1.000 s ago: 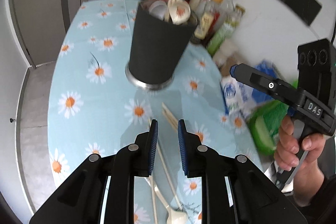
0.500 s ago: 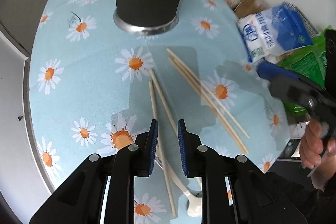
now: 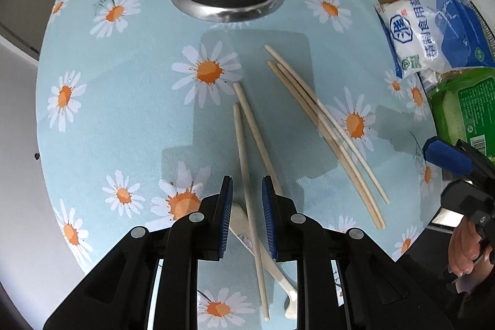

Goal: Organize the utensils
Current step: 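Move both tools back down toward the remaining chopsticks on the table, then grasp a wooden chopstick with the left tool while the right tool grasps the white spoon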

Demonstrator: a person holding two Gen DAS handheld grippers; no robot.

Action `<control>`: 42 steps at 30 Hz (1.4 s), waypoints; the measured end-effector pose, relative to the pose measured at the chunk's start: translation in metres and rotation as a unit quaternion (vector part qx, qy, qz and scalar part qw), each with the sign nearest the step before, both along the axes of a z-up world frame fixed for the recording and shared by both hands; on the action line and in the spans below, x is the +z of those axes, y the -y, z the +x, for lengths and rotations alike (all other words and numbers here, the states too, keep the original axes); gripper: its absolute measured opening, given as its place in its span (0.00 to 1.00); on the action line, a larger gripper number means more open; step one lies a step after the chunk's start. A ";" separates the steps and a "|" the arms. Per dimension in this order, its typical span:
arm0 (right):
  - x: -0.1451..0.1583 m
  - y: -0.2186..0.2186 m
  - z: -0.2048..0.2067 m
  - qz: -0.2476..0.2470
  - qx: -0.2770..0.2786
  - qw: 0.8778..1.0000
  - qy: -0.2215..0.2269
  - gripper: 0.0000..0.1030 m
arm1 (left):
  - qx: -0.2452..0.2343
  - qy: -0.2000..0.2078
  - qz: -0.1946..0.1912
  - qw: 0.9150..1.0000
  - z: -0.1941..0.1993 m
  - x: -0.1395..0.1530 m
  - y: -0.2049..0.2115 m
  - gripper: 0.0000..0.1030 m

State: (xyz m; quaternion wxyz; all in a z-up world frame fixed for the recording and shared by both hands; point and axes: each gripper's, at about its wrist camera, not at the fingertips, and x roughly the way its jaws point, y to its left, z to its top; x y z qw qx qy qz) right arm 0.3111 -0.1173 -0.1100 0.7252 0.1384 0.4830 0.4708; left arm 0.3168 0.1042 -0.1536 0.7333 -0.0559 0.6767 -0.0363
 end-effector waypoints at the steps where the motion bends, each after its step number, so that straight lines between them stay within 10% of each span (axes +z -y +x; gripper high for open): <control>1: 0.001 0.001 -0.001 0.000 0.000 1.000 0.001 0.38 | -0.001 -0.007 0.005 1.000 0.003 -0.002 0.001 0.17; 14: -0.005 -0.004 -0.004 -0.008 0.015 1.000 -0.023 0.38 | -0.007 -0.029 0.015 0.999 0.023 -0.009 0.017 0.04; 29: 0.012 -0.062 -0.043 -0.085 0.081 0.993 -0.002 0.38 | 0.019 0.065 -0.048 0.997 -0.018 0.048 -0.022 0.04; 42: -0.014 -0.142 -0.068 -0.295 0.172 0.939 -0.038 0.28 | 0.067 0.130 -0.122 0.982 -0.091 0.062 -0.075 0.04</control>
